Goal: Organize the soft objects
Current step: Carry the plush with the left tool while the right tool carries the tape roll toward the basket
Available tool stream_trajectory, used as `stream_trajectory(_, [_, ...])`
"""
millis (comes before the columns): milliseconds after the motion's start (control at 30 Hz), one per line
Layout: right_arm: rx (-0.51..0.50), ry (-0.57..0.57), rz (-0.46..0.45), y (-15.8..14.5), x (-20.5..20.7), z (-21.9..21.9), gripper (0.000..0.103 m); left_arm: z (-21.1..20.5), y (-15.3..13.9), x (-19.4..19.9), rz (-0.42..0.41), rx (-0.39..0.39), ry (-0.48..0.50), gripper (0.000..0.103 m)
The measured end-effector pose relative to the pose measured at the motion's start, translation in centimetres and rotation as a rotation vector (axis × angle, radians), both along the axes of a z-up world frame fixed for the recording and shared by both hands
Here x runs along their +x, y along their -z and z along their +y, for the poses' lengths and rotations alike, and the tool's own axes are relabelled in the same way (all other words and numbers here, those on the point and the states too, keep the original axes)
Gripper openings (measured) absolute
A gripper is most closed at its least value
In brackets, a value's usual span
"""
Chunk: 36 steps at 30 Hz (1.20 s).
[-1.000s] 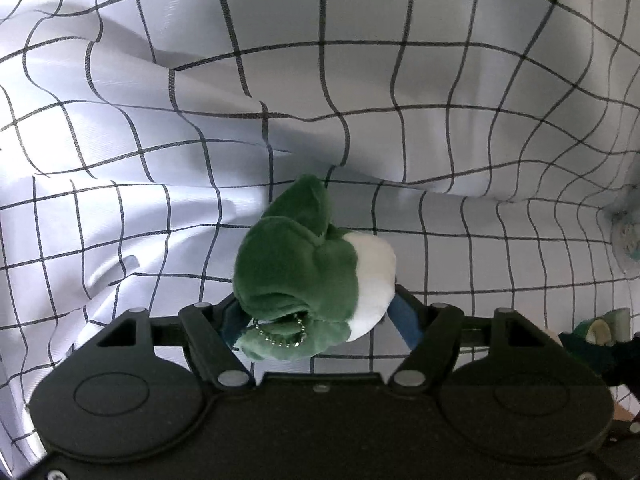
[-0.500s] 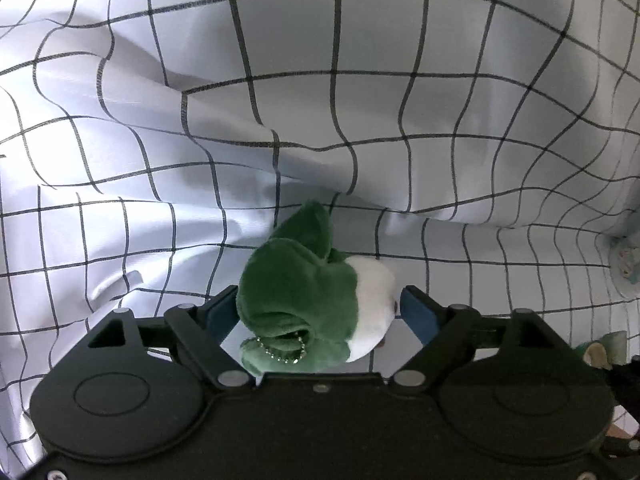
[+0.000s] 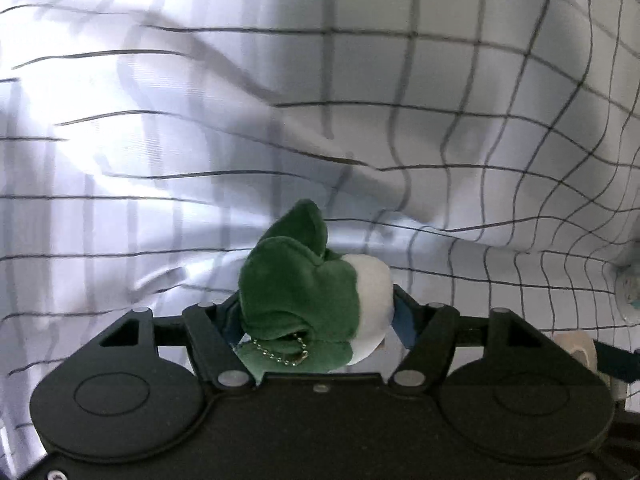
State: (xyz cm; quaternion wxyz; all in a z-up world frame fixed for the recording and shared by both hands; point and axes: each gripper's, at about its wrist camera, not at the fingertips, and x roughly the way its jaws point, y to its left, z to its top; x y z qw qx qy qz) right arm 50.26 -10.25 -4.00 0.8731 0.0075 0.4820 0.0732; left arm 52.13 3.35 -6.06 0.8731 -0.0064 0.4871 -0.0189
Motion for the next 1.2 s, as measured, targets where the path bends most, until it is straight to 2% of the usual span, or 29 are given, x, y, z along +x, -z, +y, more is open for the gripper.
stream_trajectory(267, [0.033,-0.141,-0.095,-1.9,-1.7,5.3,0.048,5.1,-1.8,-5.1,-0.043,0.036,-0.098,0.065])
stream_trajectory(400, [0.063,-0.213,-0.119,-2.4,-3.1,7.5,0.048,7.3,-2.2,-8.4,-0.077,0.079,-0.156,0.065])
stream_trajectory(500, [0.095,-0.258,-0.129,-3.0,-4.9,8.7,0.048,9.2,-2.4,-10.9,-0.095,0.084,-0.199,0.065])
stream_trajectory(800, [0.133,-0.449,-0.196,-4.7,-14.2,10.5,0.048,10.8,-3.6,-18.8,-0.137,0.053,-0.290,0.065])
stream_trajectory(933, [0.143,-0.508,-0.198,-4.9,-18.5,10.2,0.048,10.6,-4.1,-22.5,-0.144,0.057,-0.300,0.065])
stream_trajectory(1200, [0.182,-0.505,-0.186,-5.4,-28.0,6.7,0.048,9.0,-5.2,-30.4,-0.139,0.018,-0.252,0.065])
